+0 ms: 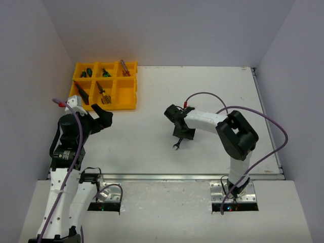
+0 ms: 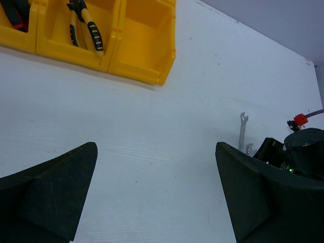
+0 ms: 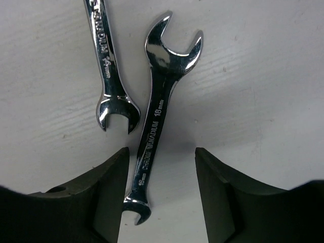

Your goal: Sort the tools into containers

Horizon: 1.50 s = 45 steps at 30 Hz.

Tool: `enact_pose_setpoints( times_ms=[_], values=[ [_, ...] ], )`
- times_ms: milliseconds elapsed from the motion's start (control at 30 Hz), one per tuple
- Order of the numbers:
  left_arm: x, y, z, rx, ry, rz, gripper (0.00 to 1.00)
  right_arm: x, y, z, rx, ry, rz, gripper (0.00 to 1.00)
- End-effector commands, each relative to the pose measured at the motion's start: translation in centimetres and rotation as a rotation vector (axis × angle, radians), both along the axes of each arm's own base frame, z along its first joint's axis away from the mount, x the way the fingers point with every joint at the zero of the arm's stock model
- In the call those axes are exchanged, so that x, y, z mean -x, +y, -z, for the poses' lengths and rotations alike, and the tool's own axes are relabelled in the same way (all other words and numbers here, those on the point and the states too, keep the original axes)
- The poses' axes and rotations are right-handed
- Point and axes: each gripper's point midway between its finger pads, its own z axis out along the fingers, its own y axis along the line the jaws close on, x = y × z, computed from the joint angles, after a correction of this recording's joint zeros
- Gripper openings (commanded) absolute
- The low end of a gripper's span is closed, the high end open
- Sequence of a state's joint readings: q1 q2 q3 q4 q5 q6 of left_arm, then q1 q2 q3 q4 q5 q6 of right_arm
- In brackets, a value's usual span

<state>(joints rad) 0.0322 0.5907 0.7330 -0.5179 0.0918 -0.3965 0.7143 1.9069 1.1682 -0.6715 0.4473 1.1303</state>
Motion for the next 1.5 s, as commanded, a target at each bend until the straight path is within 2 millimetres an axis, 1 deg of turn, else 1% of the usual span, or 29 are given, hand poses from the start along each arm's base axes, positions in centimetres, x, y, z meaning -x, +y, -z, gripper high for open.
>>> enact_pose_setpoints(
  times_ms=[0,133,200,333,400,467,533,567,700,767,800,933,1000,1133,1333,1467],
  values=[
    [-0.5,-0.3,-2.0,-0.009,-0.076,0.026,1.00,-0.2,-0.2,1.2,-0.055,-0.007,0.046,0.55],
    [-0.6,-0.4,-1.9,-0.008,-0.072,0.030,1.00,0.0,-1.4,2.4,-0.063,0.022,0.076,0.51],
    [-0.6,-0.4,-1.9,-0.008,-0.072,0.030,1.00,-0.1,-2.0,3.3,-0.104,0.035,0.104,0.49],
    [-0.6,-0.4,-1.9,-0.009,-0.073,0.028,1.00,0.9,-3.0,4.3,-0.095,0.062,0.123,0.48],
    [-0.7,-0.4,-1.8,-0.008,-0.069,0.030,1.00,1.2,-3.0,4.7,-0.092,0.079,0.123,0.43],
    [-0.7,-0.5,-1.6,-0.007,-0.061,0.033,1.00,1.5,-2.9,5.0,-0.104,0.092,0.122,0.41],
    [-0.8,-0.5,-1.6,-0.007,-0.061,0.033,1.00,1.7,-2.6,5.2,-0.126,0.099,0.115,0.33],
    [-0.8,-0.5,-1.6,-0.007,-0.060,0.033,1.00,1.8,-2.5,5.2,-0.133,0.098,0.112,0.30],
    [-0.8,-0.4,-1.5,-0.008,-0.058,0.033,1.00,2.4,-2.4,5.4,-0.156,0.105,0.108,0.30],
    [-0.8,-0.5,-1.5,-0.007,-0.056,0.037,1.00,3.2,-2.4,5.8,-0.180,0.113,0.112,0.31],
    [-0.8,-0.5,-1.5,-0.006,-0.055,0.038,1.00,3.5,-2.3,5.8,-0.193,0.114,0.116,0.33],
    [-0.8,-0.6,-1.5,-0.006,-0.054,0.039,1.00,4.6,-2.5,6.1,-0.205,0.124,0.145,0.46],
    [-0.9,-0.6,-1.4,-0.005,-0.054,0.041,1.00,4.8,-2.4,6.0,-0.203,0.127,0.162,0.47],
    [-0.8,-0.6,-1.5,-0.006,-0.056,0.043,1.00,5.2,-2.1,5.9,-0.182,0.119,0.190,0.45],
    [-0.7,-0.7,-1.7,-0.006,-0.065,0.045,1.00,5.7,-2.2,4.7,-0.074,0.127,0.249,0.39],
    [-0.6,-0.8,-1.9,-0.007,-0.071,0.048,1.00,6.4,-2.6,4.5,-0.067,0.124,0.277,0.38]
  ],
)
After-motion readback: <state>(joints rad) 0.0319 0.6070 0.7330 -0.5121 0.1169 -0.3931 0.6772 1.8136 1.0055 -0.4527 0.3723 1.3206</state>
